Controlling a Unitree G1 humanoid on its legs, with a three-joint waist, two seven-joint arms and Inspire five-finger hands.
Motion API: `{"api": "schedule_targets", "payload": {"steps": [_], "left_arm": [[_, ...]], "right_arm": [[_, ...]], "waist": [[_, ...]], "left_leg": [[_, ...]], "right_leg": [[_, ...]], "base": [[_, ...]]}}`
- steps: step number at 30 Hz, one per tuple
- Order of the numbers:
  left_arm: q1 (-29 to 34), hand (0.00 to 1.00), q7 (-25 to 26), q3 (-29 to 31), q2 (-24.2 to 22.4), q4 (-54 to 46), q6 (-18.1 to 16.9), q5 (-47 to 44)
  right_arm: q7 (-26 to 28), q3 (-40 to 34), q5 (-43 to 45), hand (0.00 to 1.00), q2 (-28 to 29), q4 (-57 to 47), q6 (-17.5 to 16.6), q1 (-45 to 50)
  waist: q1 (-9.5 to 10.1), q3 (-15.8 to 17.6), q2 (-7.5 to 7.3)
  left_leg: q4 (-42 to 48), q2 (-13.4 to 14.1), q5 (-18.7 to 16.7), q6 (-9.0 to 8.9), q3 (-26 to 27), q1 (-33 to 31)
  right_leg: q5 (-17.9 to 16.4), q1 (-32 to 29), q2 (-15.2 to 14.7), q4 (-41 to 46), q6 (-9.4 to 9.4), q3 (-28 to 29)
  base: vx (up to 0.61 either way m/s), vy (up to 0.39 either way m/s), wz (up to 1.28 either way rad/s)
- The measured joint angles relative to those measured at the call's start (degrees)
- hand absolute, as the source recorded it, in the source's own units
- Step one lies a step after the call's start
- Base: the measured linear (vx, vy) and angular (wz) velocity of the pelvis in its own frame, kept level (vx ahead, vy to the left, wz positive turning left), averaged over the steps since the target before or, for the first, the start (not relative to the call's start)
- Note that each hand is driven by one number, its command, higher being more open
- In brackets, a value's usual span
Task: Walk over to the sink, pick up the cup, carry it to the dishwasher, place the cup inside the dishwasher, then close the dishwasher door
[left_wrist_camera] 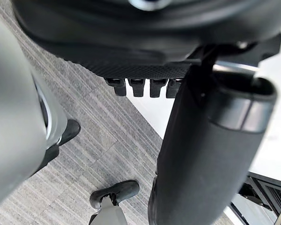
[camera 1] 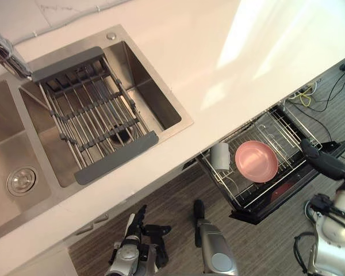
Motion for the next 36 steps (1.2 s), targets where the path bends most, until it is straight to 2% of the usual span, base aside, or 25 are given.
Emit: {"api": "schedule_targets", "payload": {"steps": [7, 10, 12, 16, 18, 24, 29, 33, 36], "left_arm": [[0.68, 1.00, 0.06, 2.78, -1.34, -0.07, 0.10, -0.06], [0.72, 1.00, 0.16, 2.95, -1.86, -0.07, 0.15, -0.63], [0.68, 1.00, 0.09, 2.95, -2.87, -0.08, 0.21, -0.74], [0.69, 1.00, 0.05, 2.97, -4.72, -0.05, 0.29, -3.39], [0.53, 1.00, -0.10, 2.96, -5.74, -0.06, 0.29, -4.59], [-0.01, 1.00, -1.79, 2.95, -5.95, -0.35, 0.28, -5.25], [0.05, 1.00, -3.46, 4.00, -4.26, -0.90, 0.28, -5.22], [-0.23, 1.00, -3.75, 4.53, -3.24, -1.21, 0.26, -5.17], [-0.34, 1.00, -3.93, 5.19, -2.78, -1.20, 0.26, -5.08]], "right_arm": [[0.15, -0.18, 10.99, 1.00, 8.00, 5.22, -0.01, 5.78], [1.31, 1.55, 18.86, 1.00, 8.81, 10.77, -0.04, 7.81], [3.75, 3.20, 28.61, 1.00, 9.06, 15.12, -0.10, 8.99], [7.79, 4.85, 41.34, 1.00, 9.06, 20.88, -0.17, 9.53], [10.14, 6.01, 46.85, 1.00, 8.99, 23.77, -0.18, 9.41], [16.55, 10.39, 50.68, 1.00, 6.97, 28.19, 0.03, 7.65], [20.67, 14.49, 50.38, 1.00, 4.14, 35.45, 1.29, 2.74], [20.94, 14.66, 49.88, 1.00, 2.87, 39.64, 1.85, 2.19], [21.64, 14.84, 48.24, 1.00, 2.25, 42.00, 2.43, 1.26]], "waist": [[0.36, -0.22, 0.08], [0.37, -0.27, 0.10], [0.45, -0.41, 0.24], [0.77, -0.95, 0.93], [1.63, -1.01, 1.05], [3.37, -0.94, 1.05], [3.70, -0.51, 1.25], [4.82, -0.19, 1.26], [4.89, -0.05, 1.25]], "left_leg": [[-0.95, 0.74, -0.22, -0.83, 4.57, 3.64], [-0.24, 2.41, -2.34, -1.06, 6.47, 4.57], [0.86, 3.38, -3.24, -1.60, 7.28, 4.55], [1.15, 3.96, -3.52, -1.86, 7.61, 4.37], [1.44, 4.19, -3.36, -1.97, 7.26, 4.54], [3.08, 4.44, -3.56, -2.46, 4.99, 3.32], [3.64, 4.02, -3.55, -2.59, 2.98, 3.06], [4.25, 3.88, -3.68, -2.90, 1.80, 2.76], [4.67, 3.85, -3.76, -3.03, 1.27, 2.34]], "right_leg": [[-0.52, 0.81, 1.29, 1.30, -0.55, 3.02], [-1.70, 0.59, 2.83, 3.10, -1.66, 3.66], [-2.34, 0.36, 3.61, 4.17, -2.05, 3.83], [-3.56, -1.06, 4.12, 6.71, -2.81, 3.92], [-4.57, -1.68, 4.14, 9.00, -2.66, 3.55], [-6.73, -2.60, 3.26, 12.41, -2.87, 1.69], [-8.43, -2.59, 1.84, 14.73, -2.82, 0.06], [-9.60, -2.61, 0.99, 16.35, -2.85, -1.04], [-9.84, -2.61, 0.61, 16.66, -2.88, -1.61]], "base": [[-0.02, -0.015, -0.26], [-0.05, -0.074, -0.23], [-0.05, -0.100, -0.14], [0.01, -0.068, -0.06], [0.05, -0.068, 0.08], [0.03, -0.033, 0.21], [0.00, -0.004, 0.21], [-0.01, -0.022, 0.19], [-0.01, -0.006, 0.13]]}}
